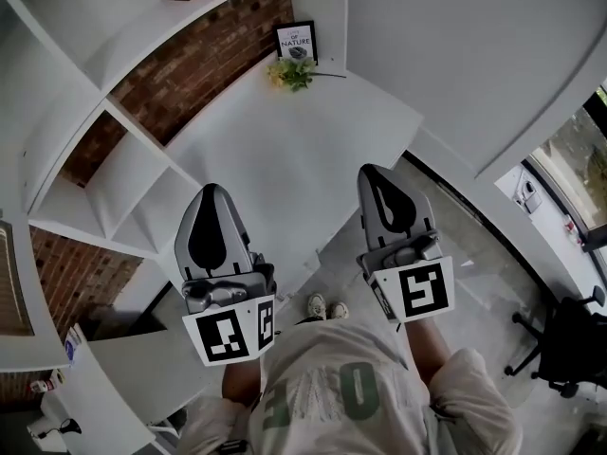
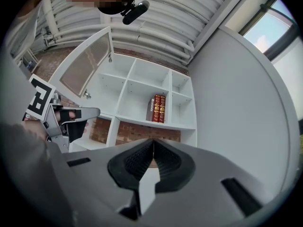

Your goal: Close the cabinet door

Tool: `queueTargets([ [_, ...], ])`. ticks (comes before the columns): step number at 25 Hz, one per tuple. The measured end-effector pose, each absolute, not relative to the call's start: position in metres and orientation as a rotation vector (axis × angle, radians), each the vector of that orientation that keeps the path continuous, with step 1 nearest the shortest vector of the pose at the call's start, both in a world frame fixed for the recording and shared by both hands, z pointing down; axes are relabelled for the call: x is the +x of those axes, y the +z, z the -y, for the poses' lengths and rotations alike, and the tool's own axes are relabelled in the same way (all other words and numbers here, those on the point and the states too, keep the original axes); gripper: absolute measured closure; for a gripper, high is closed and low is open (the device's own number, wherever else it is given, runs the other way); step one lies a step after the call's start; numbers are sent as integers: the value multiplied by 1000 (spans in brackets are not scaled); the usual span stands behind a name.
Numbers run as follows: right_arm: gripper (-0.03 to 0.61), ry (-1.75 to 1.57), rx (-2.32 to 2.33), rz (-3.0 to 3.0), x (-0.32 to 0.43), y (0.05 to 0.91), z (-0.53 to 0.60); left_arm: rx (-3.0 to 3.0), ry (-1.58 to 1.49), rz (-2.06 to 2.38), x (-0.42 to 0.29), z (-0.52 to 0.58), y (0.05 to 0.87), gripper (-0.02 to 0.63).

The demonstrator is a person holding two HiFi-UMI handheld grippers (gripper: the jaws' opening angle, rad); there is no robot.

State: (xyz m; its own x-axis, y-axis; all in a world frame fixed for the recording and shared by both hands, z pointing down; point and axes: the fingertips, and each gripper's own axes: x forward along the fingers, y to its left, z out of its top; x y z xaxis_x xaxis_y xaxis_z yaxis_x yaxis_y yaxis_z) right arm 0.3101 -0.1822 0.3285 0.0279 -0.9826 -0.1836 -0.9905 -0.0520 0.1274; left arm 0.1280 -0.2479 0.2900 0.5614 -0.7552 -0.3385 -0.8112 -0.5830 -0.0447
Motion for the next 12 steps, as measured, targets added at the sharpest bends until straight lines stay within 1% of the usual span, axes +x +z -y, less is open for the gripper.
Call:
queueTargets([
  [3,562,348,-2119,-2187,285,319,200,-2546,412,-1421,100,253,288,600],
  [6,561,349,-1981,-2253,243,307,219,-2471,391,-1525,60,253,284,600],
  [12,561,365,-1481,-2498,107,284,263,-2179,369,-1845,-47,235,269,600],
])
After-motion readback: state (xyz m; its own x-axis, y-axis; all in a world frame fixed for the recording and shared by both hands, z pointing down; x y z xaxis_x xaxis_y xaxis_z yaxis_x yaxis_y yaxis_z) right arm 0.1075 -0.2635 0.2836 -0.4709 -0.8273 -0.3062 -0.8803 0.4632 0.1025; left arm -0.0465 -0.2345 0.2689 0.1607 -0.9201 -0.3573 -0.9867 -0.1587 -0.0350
